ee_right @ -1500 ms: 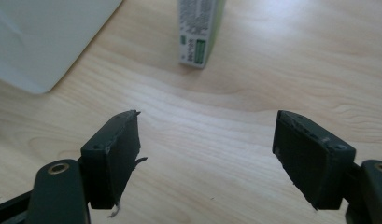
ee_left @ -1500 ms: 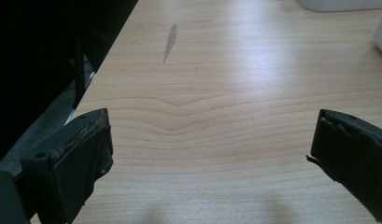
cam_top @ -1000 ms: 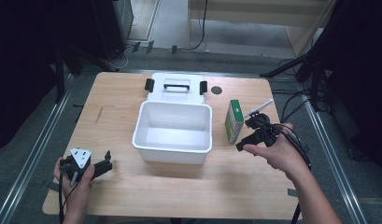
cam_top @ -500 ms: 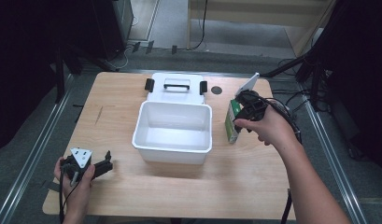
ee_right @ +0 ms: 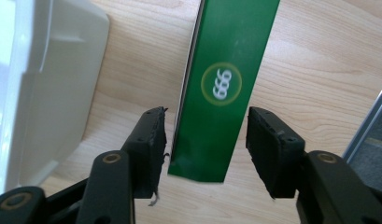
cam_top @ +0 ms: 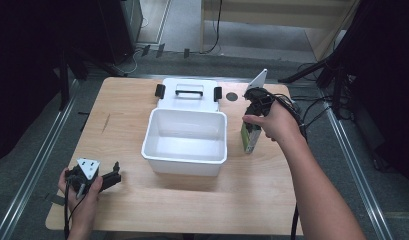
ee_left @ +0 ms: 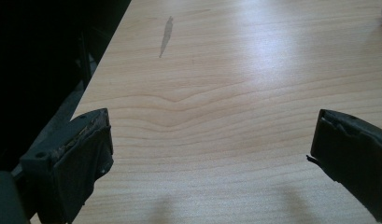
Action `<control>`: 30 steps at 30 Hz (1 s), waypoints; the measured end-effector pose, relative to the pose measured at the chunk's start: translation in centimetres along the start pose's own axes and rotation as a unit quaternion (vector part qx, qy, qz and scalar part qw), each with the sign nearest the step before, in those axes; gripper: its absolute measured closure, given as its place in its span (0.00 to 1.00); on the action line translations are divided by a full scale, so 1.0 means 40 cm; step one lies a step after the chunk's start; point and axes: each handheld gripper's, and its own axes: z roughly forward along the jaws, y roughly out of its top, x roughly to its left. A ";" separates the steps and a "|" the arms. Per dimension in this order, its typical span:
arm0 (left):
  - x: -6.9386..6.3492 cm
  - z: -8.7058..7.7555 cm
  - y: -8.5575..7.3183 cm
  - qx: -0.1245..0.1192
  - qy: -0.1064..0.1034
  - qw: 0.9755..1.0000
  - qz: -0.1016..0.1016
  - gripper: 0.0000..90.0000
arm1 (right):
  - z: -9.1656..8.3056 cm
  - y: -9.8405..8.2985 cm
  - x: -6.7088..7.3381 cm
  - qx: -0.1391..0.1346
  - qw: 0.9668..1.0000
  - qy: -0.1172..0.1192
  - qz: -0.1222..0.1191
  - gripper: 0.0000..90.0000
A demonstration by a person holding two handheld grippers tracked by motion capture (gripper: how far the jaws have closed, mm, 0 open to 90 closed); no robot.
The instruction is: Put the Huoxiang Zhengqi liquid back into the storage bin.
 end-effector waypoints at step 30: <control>-0.002 0.002 0.001 0.005 -0.002 1.000 0.003 0.00 | -0.046 0.005 -0.024 -0.026 1.000 0.010 -0.009 0.72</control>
